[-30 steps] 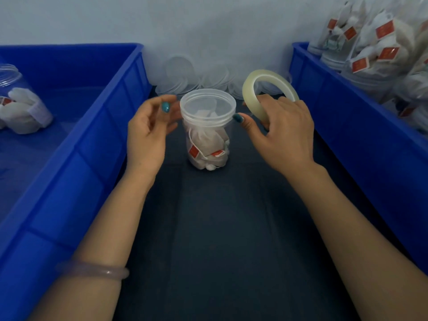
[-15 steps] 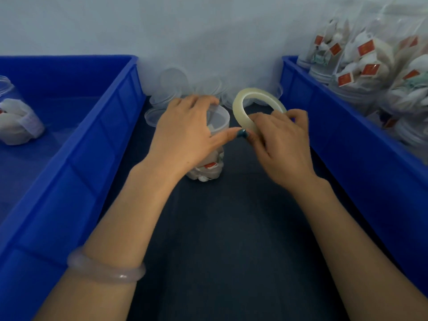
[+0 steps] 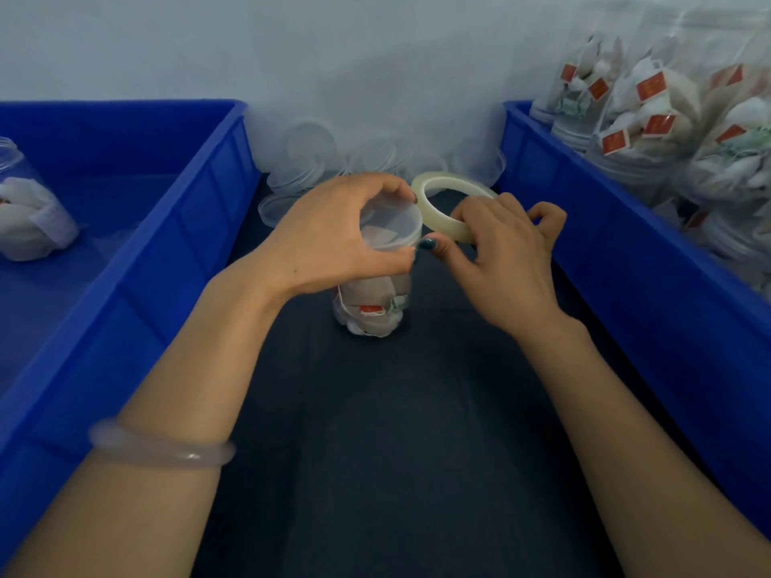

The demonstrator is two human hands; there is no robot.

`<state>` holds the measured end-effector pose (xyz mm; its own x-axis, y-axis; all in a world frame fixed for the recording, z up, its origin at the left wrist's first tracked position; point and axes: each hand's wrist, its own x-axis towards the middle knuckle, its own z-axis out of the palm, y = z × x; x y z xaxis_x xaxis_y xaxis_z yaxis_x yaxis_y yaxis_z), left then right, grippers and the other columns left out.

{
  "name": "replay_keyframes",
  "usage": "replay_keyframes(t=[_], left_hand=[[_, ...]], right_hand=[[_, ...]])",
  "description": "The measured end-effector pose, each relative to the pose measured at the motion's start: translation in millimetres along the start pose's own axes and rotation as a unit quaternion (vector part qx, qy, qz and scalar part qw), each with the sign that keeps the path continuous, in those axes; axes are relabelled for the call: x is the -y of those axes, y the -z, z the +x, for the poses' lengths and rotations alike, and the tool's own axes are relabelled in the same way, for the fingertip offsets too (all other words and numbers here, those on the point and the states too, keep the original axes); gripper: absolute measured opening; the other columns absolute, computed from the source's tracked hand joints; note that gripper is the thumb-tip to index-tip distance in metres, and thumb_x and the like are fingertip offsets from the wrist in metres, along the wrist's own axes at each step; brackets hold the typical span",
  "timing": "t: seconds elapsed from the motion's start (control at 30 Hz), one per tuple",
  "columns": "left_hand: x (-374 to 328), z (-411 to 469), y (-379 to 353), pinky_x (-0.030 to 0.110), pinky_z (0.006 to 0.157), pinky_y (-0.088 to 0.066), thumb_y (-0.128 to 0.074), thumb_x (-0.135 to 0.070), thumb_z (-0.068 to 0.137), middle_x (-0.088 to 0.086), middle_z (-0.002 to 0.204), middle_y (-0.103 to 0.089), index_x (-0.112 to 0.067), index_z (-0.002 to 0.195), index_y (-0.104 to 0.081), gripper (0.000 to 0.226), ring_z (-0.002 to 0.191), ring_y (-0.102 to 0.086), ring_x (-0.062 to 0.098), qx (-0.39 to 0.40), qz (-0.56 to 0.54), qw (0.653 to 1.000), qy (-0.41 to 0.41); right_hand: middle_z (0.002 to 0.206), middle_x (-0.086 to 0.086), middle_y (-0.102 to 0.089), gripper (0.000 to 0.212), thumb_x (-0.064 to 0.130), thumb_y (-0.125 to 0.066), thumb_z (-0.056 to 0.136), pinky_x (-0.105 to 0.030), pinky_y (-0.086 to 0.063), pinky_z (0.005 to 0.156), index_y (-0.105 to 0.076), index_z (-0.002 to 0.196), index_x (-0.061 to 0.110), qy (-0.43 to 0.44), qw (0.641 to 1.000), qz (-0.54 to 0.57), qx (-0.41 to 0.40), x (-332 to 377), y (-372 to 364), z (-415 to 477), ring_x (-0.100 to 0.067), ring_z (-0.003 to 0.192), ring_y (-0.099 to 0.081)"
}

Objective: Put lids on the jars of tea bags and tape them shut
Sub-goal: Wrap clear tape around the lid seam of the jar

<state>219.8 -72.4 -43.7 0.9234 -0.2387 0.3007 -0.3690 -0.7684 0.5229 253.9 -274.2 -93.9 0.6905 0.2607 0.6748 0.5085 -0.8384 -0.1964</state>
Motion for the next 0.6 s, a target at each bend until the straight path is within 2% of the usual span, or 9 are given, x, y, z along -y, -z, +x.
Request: replay_keyframes(t=[0.07,0.1,0.2,0.3,0.43,0.6], left_hand=[[-3,4,0,0.032,0.1,-0.045,-0.08,-0.04,0.08,-0.019,0.12,-0.059,-0.034,0.123,-0.059,0.048,0.113,-0.053,0.005,0.003,0.024,1.0,-0.013],[-4,6,-1,0.035,0.099,-0.045,-0.078,-0.048,0.08,-0.017,0.12,-0.058,-0.034,0.121,-0.059,0.048,0.113,-0.053,0.007,0.004,0.045,0.999,-0.015],[-9,9,-4,0.033,0.09,-0.042,-0.062,-0.081,0.07,-0.012,0.123,-0.049,-0.039,0.116,-0.056,0.062,0.112,-0.046,0.008,0.008,0.094,0.995,0.013],[-11,7,-6,0.03,0.086,-0.032,-0.048,-0.089,0.064,-0.006,0.12,-0.036,-0.044,0.118,-0.054,0.07,0.109,-0.03,0.008,-0.009,0.121,0.992,0.037],[-12,1,-7,0.029,0.083,-0.033,-0.052,-0.082,0.072,-0.005,0.112,-0.035,-0.048,0.121,-0.053,0.059,0.107,-0.027,0.008,-0.021,0.133,0.99,0.04],[-11,-5,6,0.025,0.093,-0.033,-0.07,-0.058,0.076,-0.009,0.116,-0.043,-0.053,0.122,-0.058,0.048,0.114,-0.036,0.007,0.028,0.053,0.998,0.016]], right_hand=[[0.082,0.012,-0.05,0.044,0.066,-0.035,0.094,-0.033,-0.011,0.075,-0.051,0.084,0.027,-0.003,1.0,0.007,0.006,0,-1,-1,-0.012,0.084,-0.041],[0.083,0.012,-0.049,0.044,0.064,-0.035,0.094,-0.033,-0.012,0.075,-0.055,0.087,0.026,-0.001,1.0,0.009,0.009,0,-1,-2,-0.012,0.084,-0.041],[0.084,0.015,-0.046,0.039,0.052,-0.038,0.093,-0.035,-0.013,0.076,-0.064,0.092,0.023,0.001,0.999,0.033,0.018,1,-2,-3,-0.011,0.085,-0.041],[0.081,0.02,-0.042,0.029,0.049,-0.043,0.093,-0.035,-0.014,0.075,-0.061,0.091,0.027,0.021,0.997,0.065,0.031,-2,0,-1,-0.007,0.084,-0.038],[0.085,0.016,-0.049,0.038,0.048,-0.031,0.103,-0.038,-0.018,0.08,-0.061,0.092,0.027,0.054,0.99,0.11,0.063,-15,5,-2,-0.011,0.086,-0.044],[0.072,0.01,-0.046,0.049,0.059,-0.04,0.099,-0.035,-0.018,0.082,-0.052,0.073,0.02,0.058,0.997,0.039,0.027,-21,8,-3,-0.013,0.076,-0.044]])
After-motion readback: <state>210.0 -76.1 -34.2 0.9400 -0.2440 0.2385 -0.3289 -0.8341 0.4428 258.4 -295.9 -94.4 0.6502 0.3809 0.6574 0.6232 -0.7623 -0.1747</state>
